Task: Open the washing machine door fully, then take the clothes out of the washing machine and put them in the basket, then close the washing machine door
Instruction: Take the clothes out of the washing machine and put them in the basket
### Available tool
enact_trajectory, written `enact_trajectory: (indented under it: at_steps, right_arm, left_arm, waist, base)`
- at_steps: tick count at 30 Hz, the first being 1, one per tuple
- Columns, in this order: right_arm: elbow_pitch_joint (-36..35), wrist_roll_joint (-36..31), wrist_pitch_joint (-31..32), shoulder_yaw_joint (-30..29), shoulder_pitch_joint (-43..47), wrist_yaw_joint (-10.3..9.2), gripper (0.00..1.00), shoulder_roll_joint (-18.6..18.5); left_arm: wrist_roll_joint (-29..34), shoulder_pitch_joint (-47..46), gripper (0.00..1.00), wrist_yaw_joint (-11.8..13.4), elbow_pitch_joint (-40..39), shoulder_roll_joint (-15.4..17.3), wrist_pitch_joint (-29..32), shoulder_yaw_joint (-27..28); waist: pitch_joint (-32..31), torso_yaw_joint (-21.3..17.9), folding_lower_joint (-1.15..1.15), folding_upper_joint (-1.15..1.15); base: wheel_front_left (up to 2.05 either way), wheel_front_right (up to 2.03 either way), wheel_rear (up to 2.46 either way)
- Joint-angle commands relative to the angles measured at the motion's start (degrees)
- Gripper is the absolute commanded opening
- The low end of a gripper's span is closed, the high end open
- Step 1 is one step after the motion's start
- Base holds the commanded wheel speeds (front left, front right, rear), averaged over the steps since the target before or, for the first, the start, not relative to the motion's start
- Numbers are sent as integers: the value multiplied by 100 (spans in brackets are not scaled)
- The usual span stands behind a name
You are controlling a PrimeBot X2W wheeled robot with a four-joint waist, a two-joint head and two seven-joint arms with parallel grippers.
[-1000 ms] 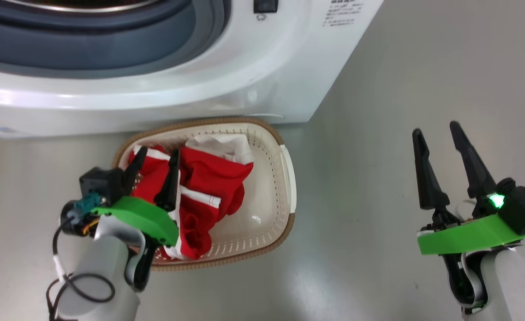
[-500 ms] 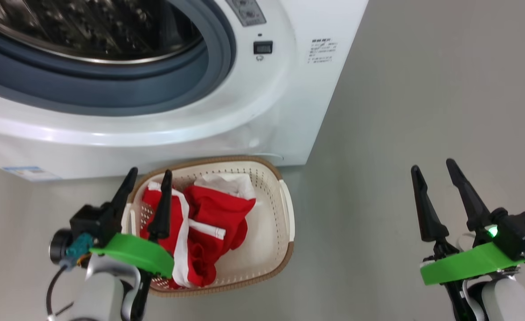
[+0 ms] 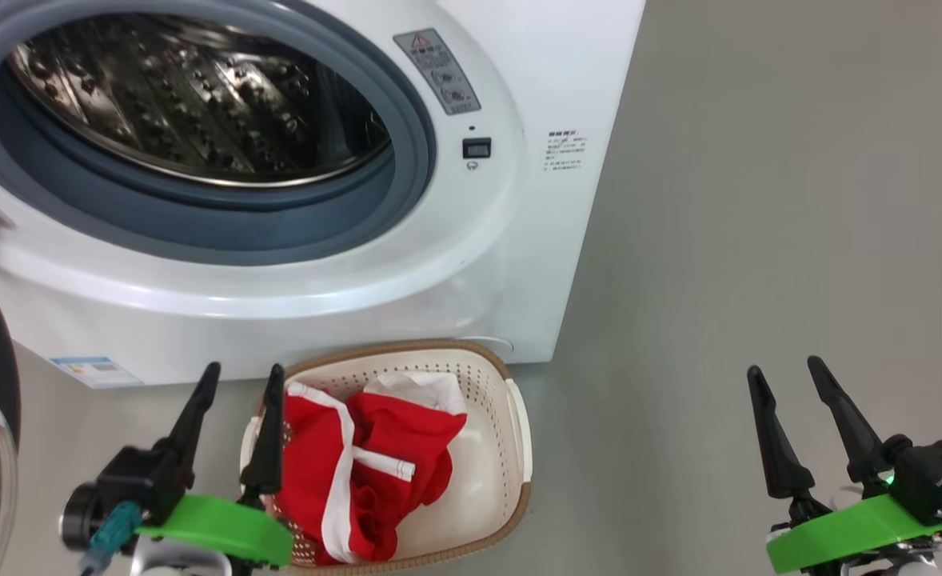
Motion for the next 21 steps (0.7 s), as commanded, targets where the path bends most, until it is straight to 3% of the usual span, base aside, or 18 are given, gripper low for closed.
enact_trajectory:
  at_steps: [1,15,21]
  right_arm:
    - [-138,102,-37,72,42,36,100,-95]
    - [-174,121,-37,-71,498,36,100,-99]
    - [-201,123,-37,-127,646,36,100,-81]
  left_arm:
    - [72,107,100,-31,-249,68,-29,255]
    - [91,1217,100,-31,-1151,25,-29,780]
    - [-67,1476,100,44,-1338,22,-29,762]
  waist:
    - [-140,9,0,0]
    - [-473,-7,0,0]
    - [-547,12,0,0]
  base:
    - [0,0,0]
    - [0,0,0]
    - [0,0,0]
